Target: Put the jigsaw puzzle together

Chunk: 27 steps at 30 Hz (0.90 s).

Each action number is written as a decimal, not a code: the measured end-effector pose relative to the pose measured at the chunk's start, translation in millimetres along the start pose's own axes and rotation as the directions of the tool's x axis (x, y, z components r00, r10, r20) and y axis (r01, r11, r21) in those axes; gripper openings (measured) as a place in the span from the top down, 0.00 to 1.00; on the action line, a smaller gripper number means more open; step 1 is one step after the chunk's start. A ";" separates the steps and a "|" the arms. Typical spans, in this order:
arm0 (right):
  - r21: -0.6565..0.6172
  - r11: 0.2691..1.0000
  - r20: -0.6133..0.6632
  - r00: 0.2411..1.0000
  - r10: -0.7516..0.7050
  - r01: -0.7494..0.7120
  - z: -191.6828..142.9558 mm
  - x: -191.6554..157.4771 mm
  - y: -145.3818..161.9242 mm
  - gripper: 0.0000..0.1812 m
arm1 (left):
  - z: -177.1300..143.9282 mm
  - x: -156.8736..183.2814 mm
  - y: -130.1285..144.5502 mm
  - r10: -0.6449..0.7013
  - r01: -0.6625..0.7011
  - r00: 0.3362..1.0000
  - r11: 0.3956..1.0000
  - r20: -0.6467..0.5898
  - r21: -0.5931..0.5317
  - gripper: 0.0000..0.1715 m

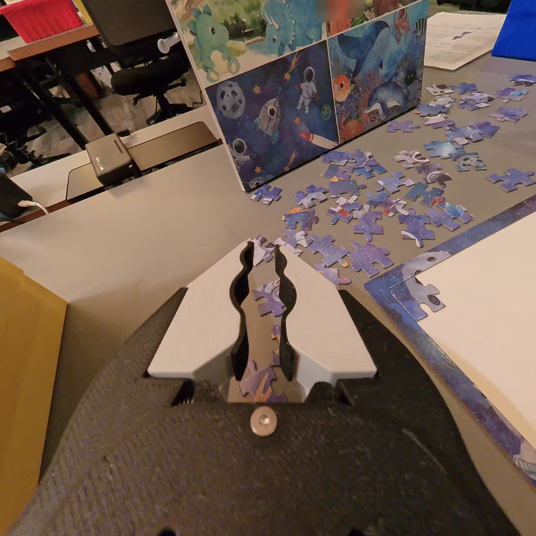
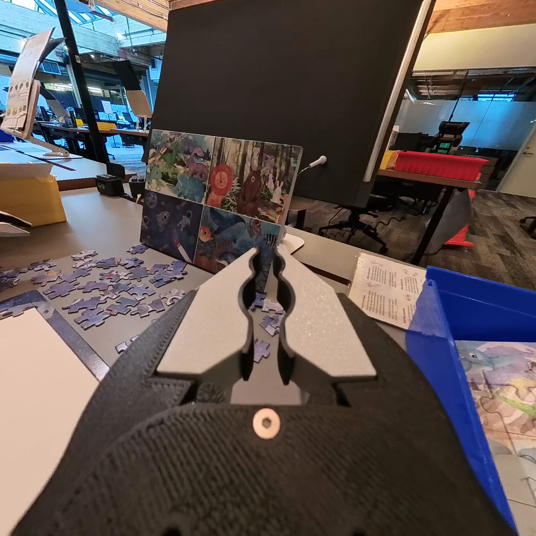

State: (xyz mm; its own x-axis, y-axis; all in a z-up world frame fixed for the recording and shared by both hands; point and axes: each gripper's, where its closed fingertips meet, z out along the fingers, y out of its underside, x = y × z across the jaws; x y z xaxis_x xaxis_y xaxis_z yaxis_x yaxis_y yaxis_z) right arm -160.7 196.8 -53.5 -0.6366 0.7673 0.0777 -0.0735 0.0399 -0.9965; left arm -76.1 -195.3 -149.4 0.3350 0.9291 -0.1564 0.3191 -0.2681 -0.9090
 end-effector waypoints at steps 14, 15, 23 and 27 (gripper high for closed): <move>-0.017 1.000 0.020 1.000 -0.006 0.006 4.4 -6.6 5.5 0.97 | 1.1 1.1 0.9 0.005 -0.005 1.000 1.000 -0.003 -0.006 0.92; -0.019 1.000 0.021 1.000 -0.008 0.008 4.9 -7.3 5.8 0.97 | 1.2 1.2 1.0 0.006 -0.006 1.000 1.000 -0.003 -0.007 0.92; -0.027 1.000 0.032 0.999 -0.008 0.009 7.1 -10.9 8.6 0.98 | 1.9 2.1 1.7 0.007 -0.008 1.000 1.000 -0.007 -0.011 0.92; -0.030 0.999 0.030 0.999 -0.017 0.018 7.5 -11.6 8.9 0.98 | 2.2 2.6 2.1 0.011 -0.011 1.000 1.000 -0.007 -0.014 0.92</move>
State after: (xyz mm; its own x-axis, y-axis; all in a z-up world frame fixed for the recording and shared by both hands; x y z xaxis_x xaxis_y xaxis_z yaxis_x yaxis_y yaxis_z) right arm -159.7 183.5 -63.1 -0.6581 0.7468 0.0958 -0.0623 0.0728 -0.9954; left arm -76.5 -192.9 -152.5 0.3449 0.9244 -0.1631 0.3277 -0.2814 -0.9019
